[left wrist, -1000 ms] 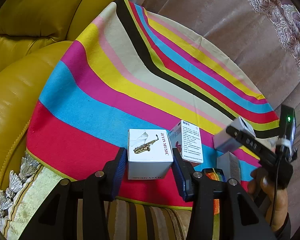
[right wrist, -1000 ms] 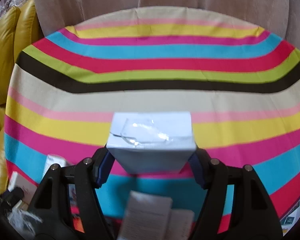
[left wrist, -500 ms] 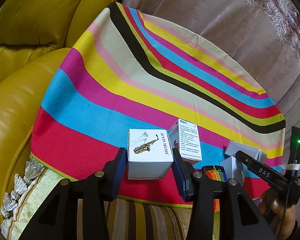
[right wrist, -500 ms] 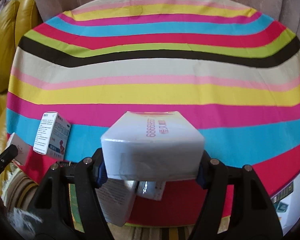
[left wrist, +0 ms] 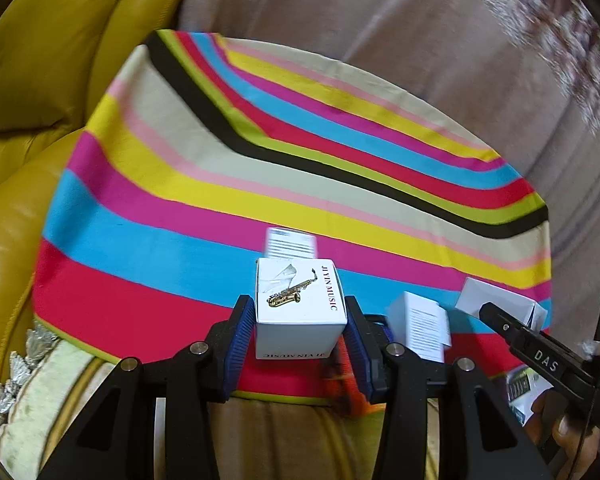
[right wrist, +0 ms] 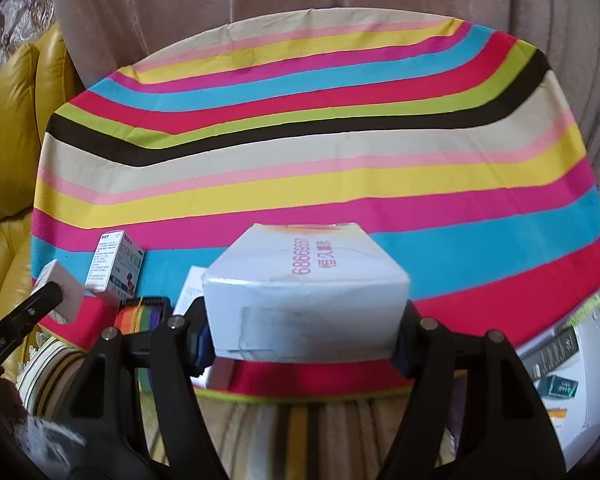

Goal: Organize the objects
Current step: 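Carry the saxophone box and large white box over the purple-rimmed box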

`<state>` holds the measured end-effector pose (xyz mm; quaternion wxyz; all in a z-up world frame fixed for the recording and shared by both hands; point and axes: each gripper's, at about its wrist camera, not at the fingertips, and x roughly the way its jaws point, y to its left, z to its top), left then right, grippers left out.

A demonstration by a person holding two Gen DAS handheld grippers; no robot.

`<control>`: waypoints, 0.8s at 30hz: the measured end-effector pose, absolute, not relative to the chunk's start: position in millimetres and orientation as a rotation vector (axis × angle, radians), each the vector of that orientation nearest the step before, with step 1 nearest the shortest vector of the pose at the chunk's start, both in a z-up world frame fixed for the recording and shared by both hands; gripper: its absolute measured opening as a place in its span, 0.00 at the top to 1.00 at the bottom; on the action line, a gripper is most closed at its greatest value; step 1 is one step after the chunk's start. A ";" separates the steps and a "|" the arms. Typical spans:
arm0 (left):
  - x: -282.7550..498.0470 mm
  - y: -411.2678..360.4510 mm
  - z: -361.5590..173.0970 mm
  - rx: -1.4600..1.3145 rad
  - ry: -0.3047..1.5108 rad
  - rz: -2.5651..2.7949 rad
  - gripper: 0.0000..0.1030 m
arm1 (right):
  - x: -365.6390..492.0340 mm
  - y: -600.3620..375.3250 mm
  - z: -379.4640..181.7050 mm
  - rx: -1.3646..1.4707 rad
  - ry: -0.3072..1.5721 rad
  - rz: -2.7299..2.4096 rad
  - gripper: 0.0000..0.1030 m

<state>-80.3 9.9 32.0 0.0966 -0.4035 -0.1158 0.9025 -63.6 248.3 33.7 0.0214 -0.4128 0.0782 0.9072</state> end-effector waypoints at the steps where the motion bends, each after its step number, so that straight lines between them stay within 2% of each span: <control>1: -78.5 14.5 33.6 -1.191 -0.333 2.666 0.56 | -59.1 252.1 34.9 -1.275 0.248 2.810 0.32; 24: -43.6 147.5 49.9 -1.105 -0.095 2.395 0.56 | 46.2 351.9 44.2 -1.188 0.420 2.640 0.32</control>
